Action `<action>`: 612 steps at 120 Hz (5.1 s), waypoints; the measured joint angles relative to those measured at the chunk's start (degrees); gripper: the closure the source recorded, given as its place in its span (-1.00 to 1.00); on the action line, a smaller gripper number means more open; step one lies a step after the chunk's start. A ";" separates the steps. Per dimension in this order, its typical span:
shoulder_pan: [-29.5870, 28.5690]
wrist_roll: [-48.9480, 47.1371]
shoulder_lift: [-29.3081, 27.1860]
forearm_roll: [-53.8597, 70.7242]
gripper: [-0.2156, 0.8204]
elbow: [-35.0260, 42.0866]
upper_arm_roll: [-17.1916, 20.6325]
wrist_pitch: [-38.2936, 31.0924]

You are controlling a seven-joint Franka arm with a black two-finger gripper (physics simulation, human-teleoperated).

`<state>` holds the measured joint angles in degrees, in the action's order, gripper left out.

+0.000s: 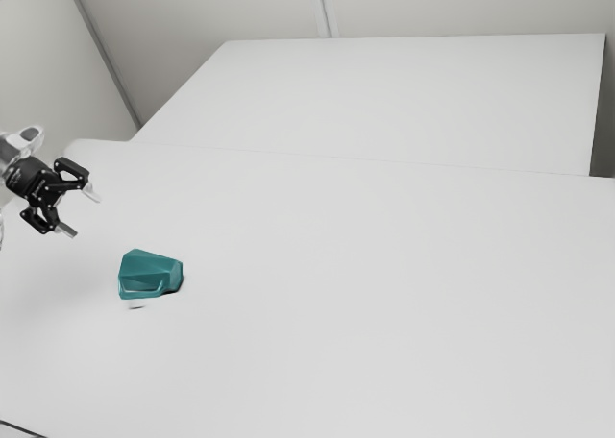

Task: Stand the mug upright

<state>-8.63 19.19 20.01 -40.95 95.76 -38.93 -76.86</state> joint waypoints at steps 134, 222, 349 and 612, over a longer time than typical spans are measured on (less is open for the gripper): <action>-5.78 25.66 14.62 -14.52 -0.58 -0.67 3.83 3.18; -5.76 33.61 16.15 -15.97 -0.58 0.07 9.43 -0.12; -3.14 33.97 11.71 -16.69 0.89 -0.50 12.64 -1.78; 8.74 -7.08 -7.37 42.64 0.93 10.66 37.15 -41.20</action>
<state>0.11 12.11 12.64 1.69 106.41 -1.78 -118.06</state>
